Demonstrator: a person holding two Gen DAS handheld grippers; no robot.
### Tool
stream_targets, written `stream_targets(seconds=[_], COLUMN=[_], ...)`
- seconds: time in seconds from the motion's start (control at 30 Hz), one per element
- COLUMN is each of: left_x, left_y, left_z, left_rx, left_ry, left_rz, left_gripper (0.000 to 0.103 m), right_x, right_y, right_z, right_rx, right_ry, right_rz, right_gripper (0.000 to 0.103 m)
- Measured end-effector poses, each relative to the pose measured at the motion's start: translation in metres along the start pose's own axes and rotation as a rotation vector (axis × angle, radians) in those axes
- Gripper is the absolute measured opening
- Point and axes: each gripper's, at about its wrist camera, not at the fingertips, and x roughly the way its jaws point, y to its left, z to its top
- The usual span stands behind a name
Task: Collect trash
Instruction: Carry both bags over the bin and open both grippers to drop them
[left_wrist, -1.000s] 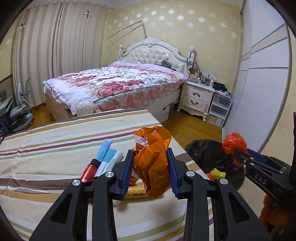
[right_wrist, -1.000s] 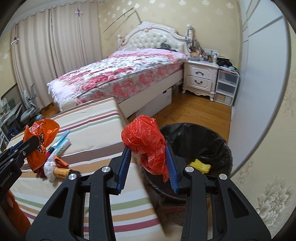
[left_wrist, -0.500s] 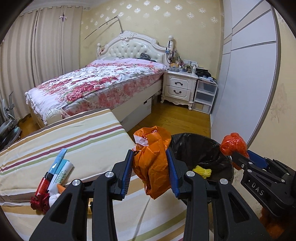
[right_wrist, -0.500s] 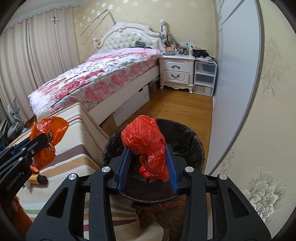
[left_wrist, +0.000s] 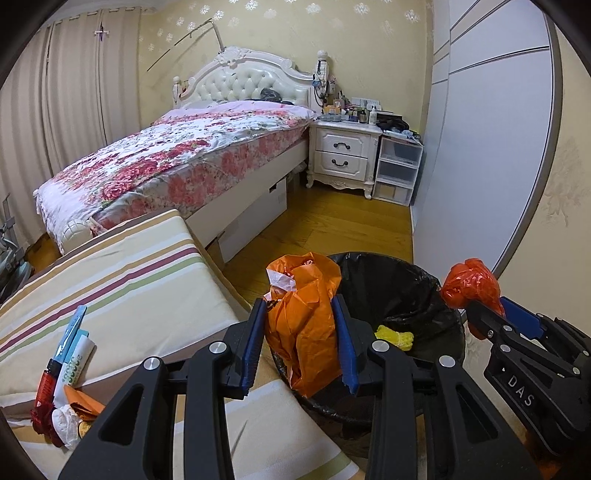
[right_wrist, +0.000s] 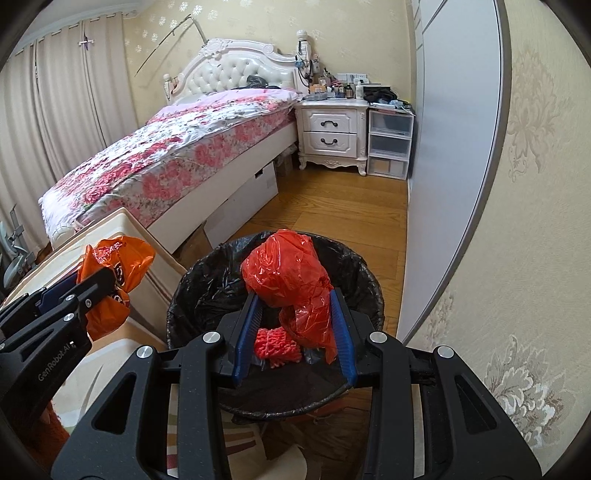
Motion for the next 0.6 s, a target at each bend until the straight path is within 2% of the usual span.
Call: stream_targets(seconds=[0.43,0.47,0.53,0.6], left_x=[0.023,0.023,0.024,0.024], left_y=[-0.013,-0.014,-0.016,-0.017], left_z=[0.008,0.009,0.01,0.012], left_rx=[0.024,0.028,0.033,0.039], left_ry=[0.014,0.01,-0.002,-0.013], left_rz=[0.006,0.01,0.016,0.026], left_gripper=[0.037,0.039,0.06,0.071], right_x=[0.02,0.02,0.023,0.026], right_y=[-0.005,-0.006,-0.008,-0.01], right_z=[0.007,0.008,0.01,0.01], right_rx=[0.024,0.028,0.034,0.04], right_ry=[0.02,0.018,0.017,0.019], right_rz=[-0.046,-0.049,-0.055,-0.063], right_gripper=[0.037,0.037,0.037,0.039])
